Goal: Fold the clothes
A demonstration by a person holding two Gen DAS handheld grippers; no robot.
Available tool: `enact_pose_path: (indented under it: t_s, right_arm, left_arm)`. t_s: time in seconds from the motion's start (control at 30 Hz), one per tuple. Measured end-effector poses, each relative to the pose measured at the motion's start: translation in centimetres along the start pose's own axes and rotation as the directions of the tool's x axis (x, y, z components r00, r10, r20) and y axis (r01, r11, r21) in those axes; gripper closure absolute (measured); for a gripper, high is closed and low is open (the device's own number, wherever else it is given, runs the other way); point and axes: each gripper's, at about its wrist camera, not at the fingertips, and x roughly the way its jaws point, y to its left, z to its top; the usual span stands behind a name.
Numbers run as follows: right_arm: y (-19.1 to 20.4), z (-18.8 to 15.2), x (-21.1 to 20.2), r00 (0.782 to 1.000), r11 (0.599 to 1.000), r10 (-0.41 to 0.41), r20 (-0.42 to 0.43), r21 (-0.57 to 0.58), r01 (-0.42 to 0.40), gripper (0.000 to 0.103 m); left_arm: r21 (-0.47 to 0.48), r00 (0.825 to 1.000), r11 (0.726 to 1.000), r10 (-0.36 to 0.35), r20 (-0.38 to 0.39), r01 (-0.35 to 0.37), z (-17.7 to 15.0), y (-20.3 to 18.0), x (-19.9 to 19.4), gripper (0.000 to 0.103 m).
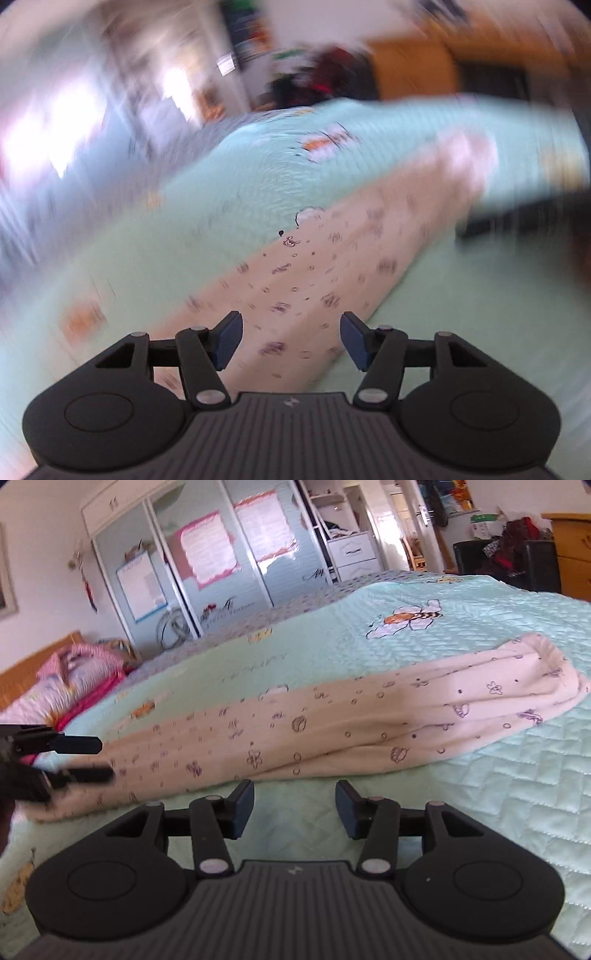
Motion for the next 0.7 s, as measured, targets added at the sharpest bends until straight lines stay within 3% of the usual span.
enact_pose_path:
  t_s: [0.2, 0.4, 0.47, 0.53, 0.7]
  right_arm:
    - [-2.2, -0.2, -0.1, 0.997, 0.989, 0.061, 0.035, 0.132, -0.066, 0.051]
    - [-3.0, -0.3, -0.2, 0.995, 0.977, 0.084, 0.062, 0.190, -0.094, 0.051]
    - [-3.3, -0.4, -0.3, 0.993, 0.973, 0.089, 0.071, 0.208, -0.102, 0.051]
    - [-3.6, -0.4, -0.3, 0.992, 0.967, 0.096, 0.078, 0.227, -0.111, 0.051]
    - [-4.1, -0.5, -0.4, 0.990, 0.957, 0.110, 0.091, 0.261, -0.130, 0.051]
  left_arm:
    - [0.185, 1.000, 0.983, 0.000, -0.028, 0.005, -0.3, -2.1, 1.2, 0.043]
    - [0.364, 0.998, 0.931, 0.006, -0.055, 0.015, -0.6, -4.3, 2.4, 0.043]
    - [0.352, 0.998, 0.936, 0.017, -0.060, 0.005, -0.5, -4.0, 2.3, 0.053]
    - [0.334, 0.998, 0.943, 0.029, -0.064, -0.006, -0.5, -3.6, 2.3, 0.090]
    - [0.290, 0.995, 0.957, 0.058, -0.075, -0.034, -0.3, -2.5, 2.2, 0.100]
